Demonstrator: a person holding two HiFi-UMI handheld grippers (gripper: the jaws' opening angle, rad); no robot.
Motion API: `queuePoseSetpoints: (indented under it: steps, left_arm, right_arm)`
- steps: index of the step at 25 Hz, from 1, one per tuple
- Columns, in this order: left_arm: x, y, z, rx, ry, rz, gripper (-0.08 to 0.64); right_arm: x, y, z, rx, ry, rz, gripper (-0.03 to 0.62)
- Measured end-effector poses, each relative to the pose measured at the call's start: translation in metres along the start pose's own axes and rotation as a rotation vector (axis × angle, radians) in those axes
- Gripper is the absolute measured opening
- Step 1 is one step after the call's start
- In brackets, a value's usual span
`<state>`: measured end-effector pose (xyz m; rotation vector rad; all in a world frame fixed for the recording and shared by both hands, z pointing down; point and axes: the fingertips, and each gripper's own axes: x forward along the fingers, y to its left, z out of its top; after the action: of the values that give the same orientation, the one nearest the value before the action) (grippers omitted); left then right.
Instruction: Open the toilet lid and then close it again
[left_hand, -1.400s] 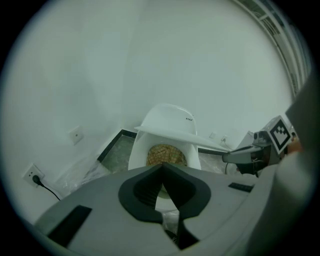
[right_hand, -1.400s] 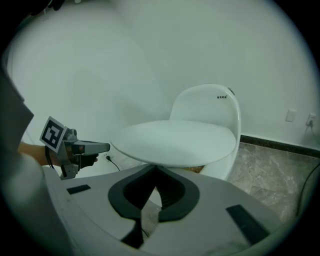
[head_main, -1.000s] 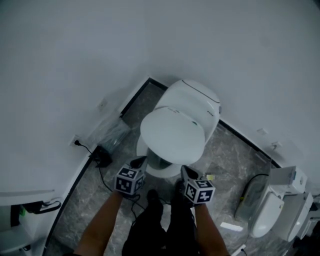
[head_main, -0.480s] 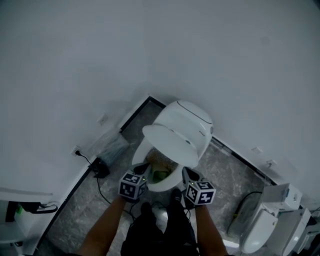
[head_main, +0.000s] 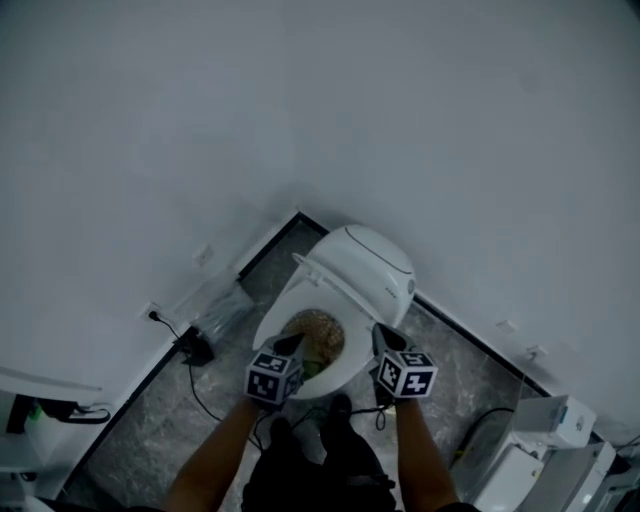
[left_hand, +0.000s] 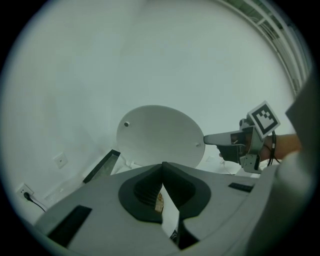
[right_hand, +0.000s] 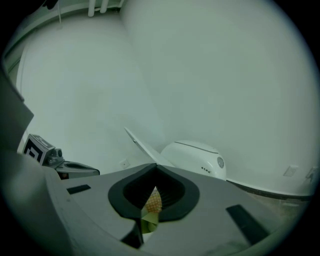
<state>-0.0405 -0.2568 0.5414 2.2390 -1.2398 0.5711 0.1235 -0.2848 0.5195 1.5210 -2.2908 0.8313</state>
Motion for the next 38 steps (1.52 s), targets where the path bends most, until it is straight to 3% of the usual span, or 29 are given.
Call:
queuePoseSetpoints:
  steps: [9, 22, 28, 38]
  left_arm:
    - [0.019, -0.015, 0.03, -0.008, -0.017, 0.018, 0.009]
    - [0.034, -0.025, 0.058, -0.014, -0.02, 0.072, 0.009]
    - [0.039, -0.033, 0.068, -0.017, -0.025, 0.097, 0.009]
    - [0.033, -0.043, 0.082, 0.008, -0.055, 0.131, 0.009]
  right_arm:
    - [0.02, -0.053, 0.043, -0.01, -0.019, -0.021, 0.011]
    - [0.046, -0.14, 0.072, 0.007, 0.013, -0.095, 0.011]
    - [0.05, -0.159, 0.077, 0.008, 0.01, -0.095, 0.011]
    - [0.041, -0.15, 0.123, -0.029, -0.097, -0.028, 0.023]
